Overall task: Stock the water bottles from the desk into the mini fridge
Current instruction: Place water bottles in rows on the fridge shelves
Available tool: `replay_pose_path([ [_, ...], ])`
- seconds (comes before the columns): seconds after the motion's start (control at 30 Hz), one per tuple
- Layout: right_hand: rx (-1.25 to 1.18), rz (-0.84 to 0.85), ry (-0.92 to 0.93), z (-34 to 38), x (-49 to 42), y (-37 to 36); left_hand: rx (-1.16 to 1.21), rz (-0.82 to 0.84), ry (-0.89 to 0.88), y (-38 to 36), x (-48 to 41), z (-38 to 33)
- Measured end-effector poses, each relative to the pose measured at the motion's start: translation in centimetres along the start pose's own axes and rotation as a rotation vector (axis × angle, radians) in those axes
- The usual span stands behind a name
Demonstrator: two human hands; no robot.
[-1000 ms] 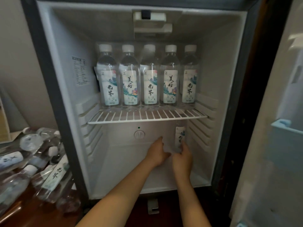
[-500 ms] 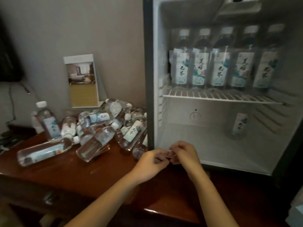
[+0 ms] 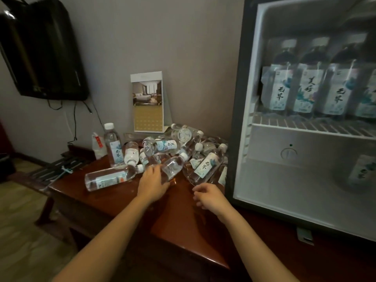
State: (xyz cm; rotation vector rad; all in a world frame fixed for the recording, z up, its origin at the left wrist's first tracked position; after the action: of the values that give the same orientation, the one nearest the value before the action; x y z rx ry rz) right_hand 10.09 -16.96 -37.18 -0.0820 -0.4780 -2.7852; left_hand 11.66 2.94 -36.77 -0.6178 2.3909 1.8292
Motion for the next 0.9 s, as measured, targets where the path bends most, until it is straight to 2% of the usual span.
replay_pose_path([
  [0.13, -0.050, 0.002, -0.029, 0.2, -1.8, -2.3, -0.123, 0.009, 0.002, -1.1, 0.1, 1.1],
  [0.27, -0.165, 0.022, -0.072, 0.3, -3.2, -4.9, -0.017, 0.023, 0.056, -1.4, 0.5, 1.8],
  [0.4, -0.270, 0.038, -0.107, 0.4, -4.6, -7.2, 0.181, 0.052, 0.056, -1.0, 0.9, 3.0],
  [0.57, -0.530, 0.148, -0.083, 1.6, -4.6, -9.1, 0.513, 0.019, -0.051, -0.3, 2.7, 3.9],
  [0.67, -0.604, 0.218, -0.018, 1.7, -4.6, -9.6, 0.762, 0.107, 0.021, -0.7, 3.6, 4.8],
  [0.73, -0.609, 0.255, 0.030, 1.9, -4.6, -9.7, 0.842, 0.189, 0.014, -0.8, 4.0, 5.2],
  [0.8, -0.598, 0.260, 0.067, 2.2, -4.5, -9.6, 0.830, 0.243, 0.006, -0.7, 4.5, 5.5],
  [0.9, -0.563, 0.228, 0.107, 2.3, -4.3, -9.4, 0.659, 0.262, 0.020, -0.6, 5.0, 6.1],
])
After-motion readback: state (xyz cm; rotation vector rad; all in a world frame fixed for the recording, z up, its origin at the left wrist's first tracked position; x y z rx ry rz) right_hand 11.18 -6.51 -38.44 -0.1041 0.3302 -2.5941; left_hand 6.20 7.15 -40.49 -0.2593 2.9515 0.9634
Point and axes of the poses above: each hand's wrist, its own x-axis away from the middle knuckle, its own y-axis out of the back of the hand, z = x × y, the point moved 5 cm from there along -x, towards the middle knuckle, and after that the axes turned 4 degrees about -x, right-handed, at the moved point
